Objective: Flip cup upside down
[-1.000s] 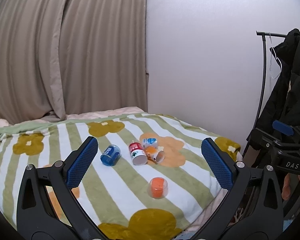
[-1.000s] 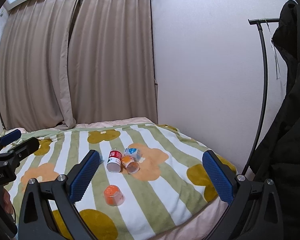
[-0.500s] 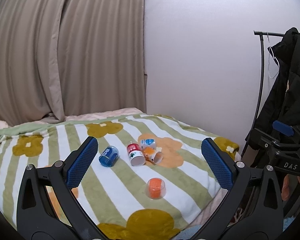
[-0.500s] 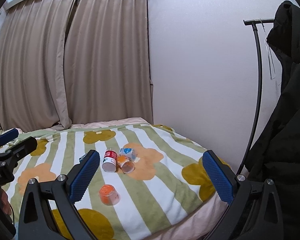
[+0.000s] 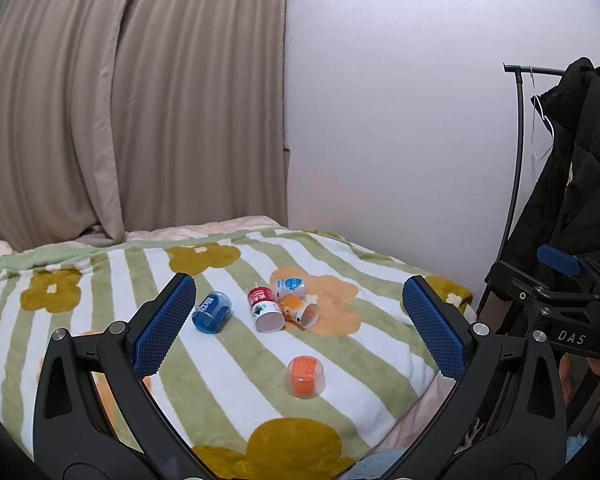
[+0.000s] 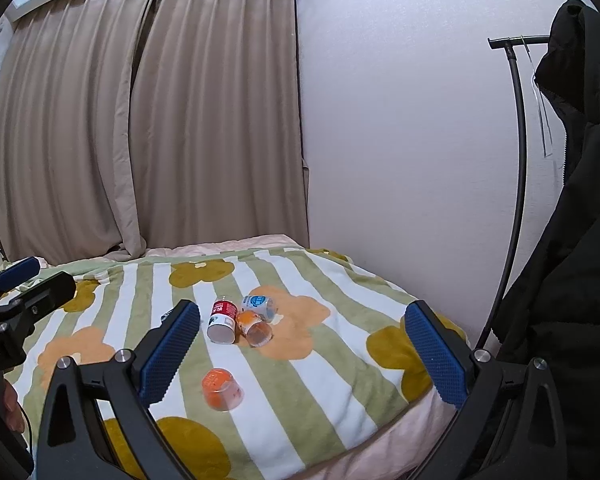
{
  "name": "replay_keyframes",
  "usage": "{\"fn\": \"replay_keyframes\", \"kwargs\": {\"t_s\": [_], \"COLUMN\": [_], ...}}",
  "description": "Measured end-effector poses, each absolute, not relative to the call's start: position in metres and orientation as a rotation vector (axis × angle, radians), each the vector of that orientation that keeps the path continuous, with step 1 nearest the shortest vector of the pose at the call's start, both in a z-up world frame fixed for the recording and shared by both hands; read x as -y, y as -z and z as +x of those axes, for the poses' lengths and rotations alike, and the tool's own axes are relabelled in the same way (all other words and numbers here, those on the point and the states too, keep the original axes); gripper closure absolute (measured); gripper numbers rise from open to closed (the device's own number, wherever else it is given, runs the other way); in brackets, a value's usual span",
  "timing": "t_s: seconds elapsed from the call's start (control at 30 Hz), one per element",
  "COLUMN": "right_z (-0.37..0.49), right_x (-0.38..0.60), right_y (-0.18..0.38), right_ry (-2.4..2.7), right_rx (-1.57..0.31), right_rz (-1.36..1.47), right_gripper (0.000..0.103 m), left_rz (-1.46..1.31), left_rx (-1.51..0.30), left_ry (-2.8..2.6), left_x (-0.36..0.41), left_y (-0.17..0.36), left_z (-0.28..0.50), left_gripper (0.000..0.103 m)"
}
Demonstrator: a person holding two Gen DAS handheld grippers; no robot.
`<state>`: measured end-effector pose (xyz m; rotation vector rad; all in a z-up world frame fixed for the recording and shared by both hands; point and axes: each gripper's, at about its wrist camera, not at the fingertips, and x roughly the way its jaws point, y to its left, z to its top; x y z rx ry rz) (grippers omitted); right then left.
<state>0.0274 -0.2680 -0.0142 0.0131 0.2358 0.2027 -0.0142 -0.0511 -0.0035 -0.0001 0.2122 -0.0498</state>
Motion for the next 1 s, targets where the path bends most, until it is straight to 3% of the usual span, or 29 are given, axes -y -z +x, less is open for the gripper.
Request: {"fn": "replay_keyframes", "kwargs": {"t_s": [1.0], "right_z": [0.0301], "right_x": [0.269], "right_y": [0.0149], "right_ry": [-0.19], "right_rx": [-0.236], "right_rz": [0.006], "right_gripper": [0.0], "left_rz": [0.047], "left_rx": [-0.185], "left_ry": [-0.006], "left_x": [0.0525], "left_y": [0.0044], "left_z": [-0.018], "left_gripper": [0.0]}}
